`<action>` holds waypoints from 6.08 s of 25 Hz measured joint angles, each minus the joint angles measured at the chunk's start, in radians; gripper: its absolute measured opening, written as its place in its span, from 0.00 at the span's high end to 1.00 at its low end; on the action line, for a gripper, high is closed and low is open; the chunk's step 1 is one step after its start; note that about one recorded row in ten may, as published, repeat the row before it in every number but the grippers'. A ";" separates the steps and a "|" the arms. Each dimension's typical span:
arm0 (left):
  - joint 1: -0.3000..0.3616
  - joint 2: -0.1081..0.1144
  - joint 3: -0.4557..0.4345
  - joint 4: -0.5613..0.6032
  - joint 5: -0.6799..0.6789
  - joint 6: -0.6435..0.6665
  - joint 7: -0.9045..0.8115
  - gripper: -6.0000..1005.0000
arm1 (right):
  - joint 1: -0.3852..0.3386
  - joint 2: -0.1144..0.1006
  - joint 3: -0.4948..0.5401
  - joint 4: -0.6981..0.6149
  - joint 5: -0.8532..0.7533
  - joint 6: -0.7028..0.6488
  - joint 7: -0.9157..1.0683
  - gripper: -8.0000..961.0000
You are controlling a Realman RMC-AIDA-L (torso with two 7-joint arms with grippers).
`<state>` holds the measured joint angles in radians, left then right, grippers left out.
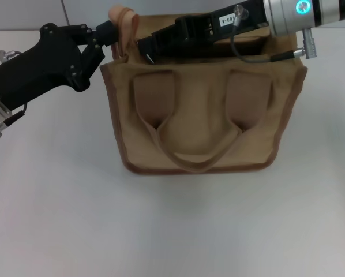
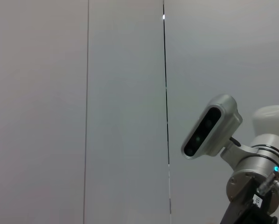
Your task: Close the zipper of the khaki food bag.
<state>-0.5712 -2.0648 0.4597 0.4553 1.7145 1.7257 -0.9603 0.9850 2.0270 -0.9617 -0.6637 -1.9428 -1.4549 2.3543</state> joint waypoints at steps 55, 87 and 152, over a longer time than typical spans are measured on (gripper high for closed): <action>0.006 -0.001 0.000 0.000 -0.023 0.026 -0.005 1.00 | -0.077 0.022 -0.114 -0.178 0.008 0.012 0.063 0.97; 0.052 0.031 0.024 0.029 -0.005 -0.019 -0.061 0.59 | -0.089 0.022 -0.115 -0.195 0.009 0.003 0.054 0.99; 0.017 -0.001 0.121 0.177 0.022 -0.111 -0.050 0.97 | -0.090 0.021 -0.114 -0.200 -0.023 0.007 0.040 0.99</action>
<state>-0.5542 -2.0661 0.5802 0.6319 1.7364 1.6147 -1.0107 0.8954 2.0481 -1.0756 -0.8638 -1.9663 -1.4480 2.3946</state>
